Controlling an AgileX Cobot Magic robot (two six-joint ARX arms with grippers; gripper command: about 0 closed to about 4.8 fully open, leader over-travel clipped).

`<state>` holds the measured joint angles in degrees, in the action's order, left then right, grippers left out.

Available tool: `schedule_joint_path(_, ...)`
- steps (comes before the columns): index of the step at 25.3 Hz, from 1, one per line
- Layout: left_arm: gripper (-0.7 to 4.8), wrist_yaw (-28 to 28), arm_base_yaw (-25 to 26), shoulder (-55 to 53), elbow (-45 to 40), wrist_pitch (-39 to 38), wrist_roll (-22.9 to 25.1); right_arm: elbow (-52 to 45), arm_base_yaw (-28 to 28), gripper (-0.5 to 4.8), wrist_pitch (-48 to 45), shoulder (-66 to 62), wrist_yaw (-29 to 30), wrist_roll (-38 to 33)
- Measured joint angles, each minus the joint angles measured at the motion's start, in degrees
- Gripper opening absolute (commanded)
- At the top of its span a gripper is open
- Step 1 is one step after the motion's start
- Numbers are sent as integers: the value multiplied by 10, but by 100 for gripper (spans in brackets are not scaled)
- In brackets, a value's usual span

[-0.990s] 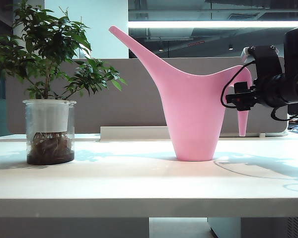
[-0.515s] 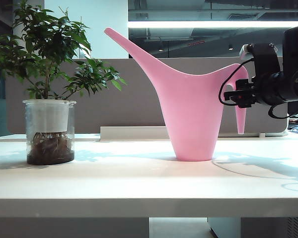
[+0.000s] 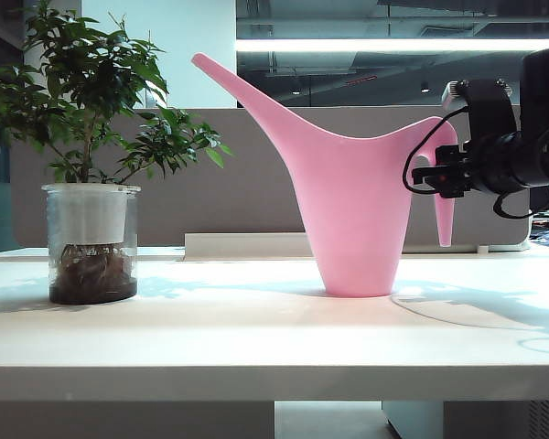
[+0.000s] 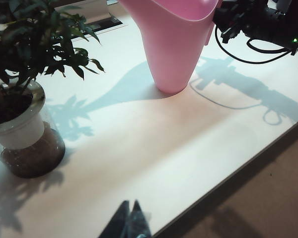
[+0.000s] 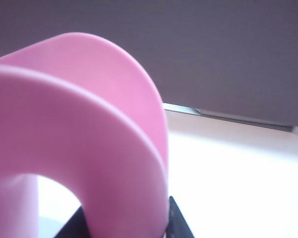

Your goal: Pick up the watering can from the table, water the potted plant, and put the can back.

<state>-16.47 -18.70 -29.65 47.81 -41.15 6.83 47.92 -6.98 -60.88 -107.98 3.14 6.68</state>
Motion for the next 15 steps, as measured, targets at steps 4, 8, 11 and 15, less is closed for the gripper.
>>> schedule_joint_path(4, 3, 0, 0, 0, 0, 0, 0, 6, 0, -5, 4, 0, -7, 2)
schedule_joint_path(8, 3, 0, 0, 0, 0, 0, 0, 7, 0, -5, 6, 5, -10, 3)
schedule_joint_path(11, 3, 0, 0, 0, 0, 0, 0, 6, 0, -5, 24, 21, -11, 9)
schedule_joint_path(15, 3, 0, 0, 0, 0, 0, 0, 6, 0, -5, 61, 53, -14, 22)
